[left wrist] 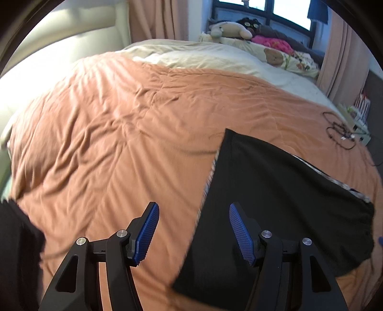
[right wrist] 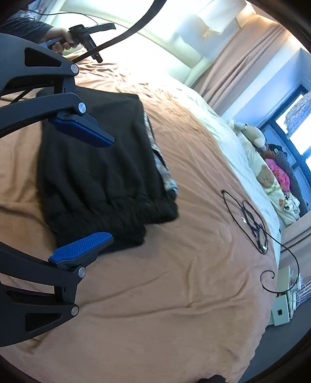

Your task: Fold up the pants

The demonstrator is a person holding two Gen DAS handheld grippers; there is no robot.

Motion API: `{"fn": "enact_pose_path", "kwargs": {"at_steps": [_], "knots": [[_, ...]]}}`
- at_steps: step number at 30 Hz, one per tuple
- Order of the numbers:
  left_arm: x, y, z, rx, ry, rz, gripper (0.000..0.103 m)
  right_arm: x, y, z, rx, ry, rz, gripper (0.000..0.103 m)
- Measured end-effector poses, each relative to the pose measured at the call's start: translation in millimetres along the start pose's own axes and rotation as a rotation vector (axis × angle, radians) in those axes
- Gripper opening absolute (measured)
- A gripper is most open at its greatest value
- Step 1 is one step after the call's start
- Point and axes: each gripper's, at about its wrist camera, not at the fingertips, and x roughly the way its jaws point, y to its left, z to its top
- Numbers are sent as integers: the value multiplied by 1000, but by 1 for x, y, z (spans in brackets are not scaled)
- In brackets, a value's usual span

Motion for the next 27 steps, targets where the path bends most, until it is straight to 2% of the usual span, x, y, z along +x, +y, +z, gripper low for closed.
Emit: {"fn": "enact_pose_path", "kwargs": {"at_steps": [6,11,17,24,26,27], "knots": [[-35,-3,-34,-4,-4,-17,64,-11,-1,-15,13,2,22,72],[-57,-9,-56,-12,-26,-31,64,-9,-10,-32,43,41,43,72],[-71,-16,-84,-41,-44,-24,64,-5,-20,-44,98,82,90,72],[-71,-20,-113,-116,-36,-51,64,5,-33,-43,138,100,81,72],[-66,-19,-120,-136,-22,-66,64,12,-37,-43,154,113,76,60],[-64,-18,-122,-143,-17,-69,64,16,-37,-43,162,122,69,58]]}}
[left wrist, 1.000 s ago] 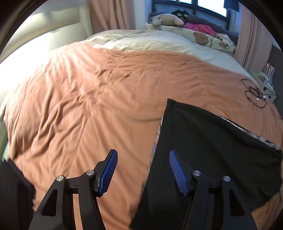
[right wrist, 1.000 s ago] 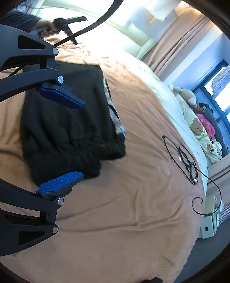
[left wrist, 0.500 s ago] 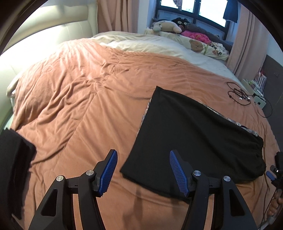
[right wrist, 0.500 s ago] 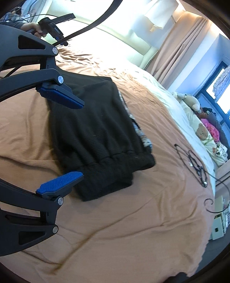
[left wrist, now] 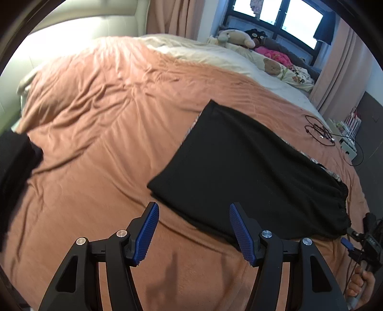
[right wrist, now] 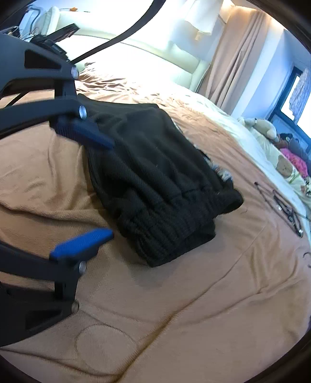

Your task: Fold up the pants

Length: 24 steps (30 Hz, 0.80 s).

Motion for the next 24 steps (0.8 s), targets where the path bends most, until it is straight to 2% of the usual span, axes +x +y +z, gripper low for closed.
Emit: {"fn": "enact_pose_path", "kwargs": {"at_steps": [3,9,13,15,17,20,24], "knots": [[9,6,-5,-36,20,-26,64,8,-5,4,17,6,-24,55],[36,20,-10,-144,95,-96,64,19,-13,13,67,24,17,55],[50,27,-11,-215,114,-142,63,23,-25,17,115,23,58,54],[55,26,-13,-240,131,-170,63,22,-31,21,123,17,62,43],[64,26,-17,-273,163,-204,63,21,-34,22,118,11,67,26],[74,25,-24,-322,201,-257,63,16,-35,22,117,-13,79,18],[84,21,-34,-381,241,-323,63,12,-28,16,92,-41,73,17]]}}
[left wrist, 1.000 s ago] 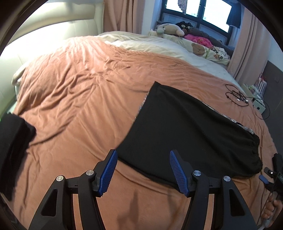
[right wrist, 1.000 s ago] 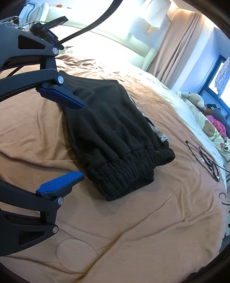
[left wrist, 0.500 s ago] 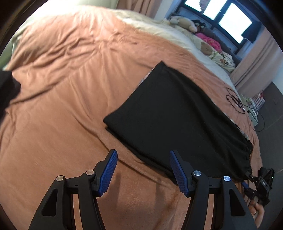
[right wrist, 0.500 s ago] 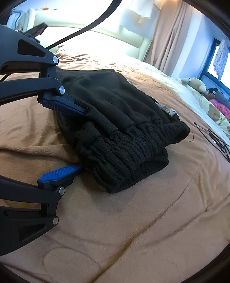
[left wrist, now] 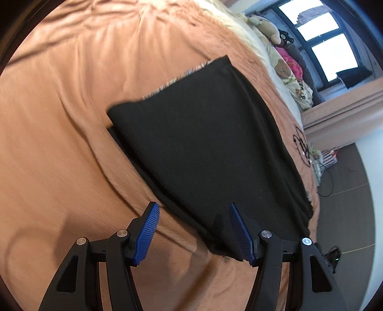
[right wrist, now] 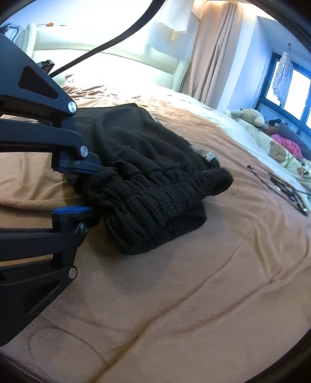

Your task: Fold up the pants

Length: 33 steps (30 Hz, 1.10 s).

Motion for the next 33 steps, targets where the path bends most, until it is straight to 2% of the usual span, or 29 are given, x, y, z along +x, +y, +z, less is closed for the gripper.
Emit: {"fn": "enact_pose_path", "kwargs": {"at_steps": [6,10,11,13,15,17,24,27,30,33], "knots": [[12,7,-3,-63,6,-52,63,3,-2,-1,13,9,2,17],[10,10,0,-92,-56,-85,63,4,-3,1,22,14,5,17],[6,11,0,-92,-84,-84,59,4,-3,1,20,13,5,17],[-2,11,2,-84,-119,-101,54,2,-2,1,17,8,6,17],[-12,9,5,-69,-152,-137,54,1,0,2,9,4,6,17],[-16,7,8,-58,-163,-141,54,1,0,2,11,3,9,17],[4,14,10,-82,-109,-55,54,3,-3,4,20,16,6,17],[1,28,12,-113,-148,-30,54,4,-4,5,25,22,3,17],[-11,41,22,-144,-238,29,54,6,-6,6,42,28,4,17],[-6,51,32,-164,-231,15,54,7,-6,6,52,27,4,17]]}}
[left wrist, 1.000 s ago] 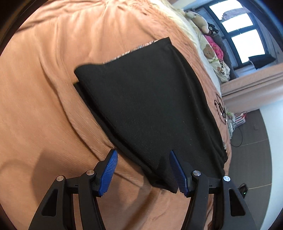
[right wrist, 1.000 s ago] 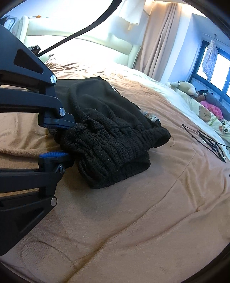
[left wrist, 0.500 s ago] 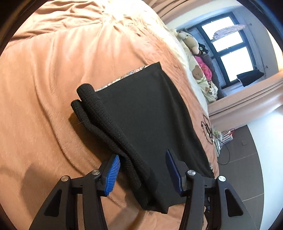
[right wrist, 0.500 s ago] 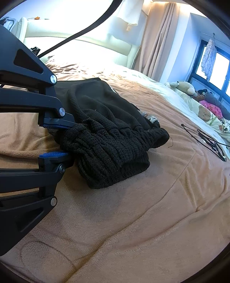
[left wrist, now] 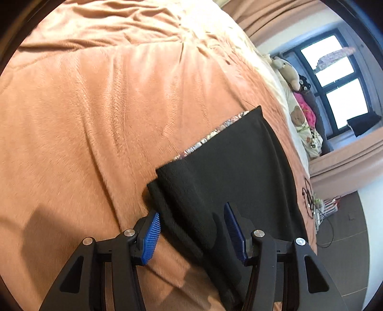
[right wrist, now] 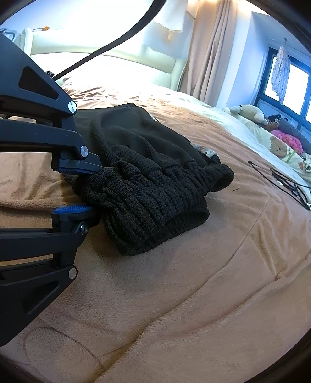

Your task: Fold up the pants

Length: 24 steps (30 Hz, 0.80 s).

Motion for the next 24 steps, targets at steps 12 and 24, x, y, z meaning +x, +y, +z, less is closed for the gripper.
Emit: {"fn": "enact_pose_path", "kwargs": {"at_steps": [12,24], "knots": [[3,-21,12,51,-44,58,7,5,-2,-4,9,-19,21,17],[-67,-31,6,55,-106,2,7,-16,8,-25,-49,-34,63,14]]}}
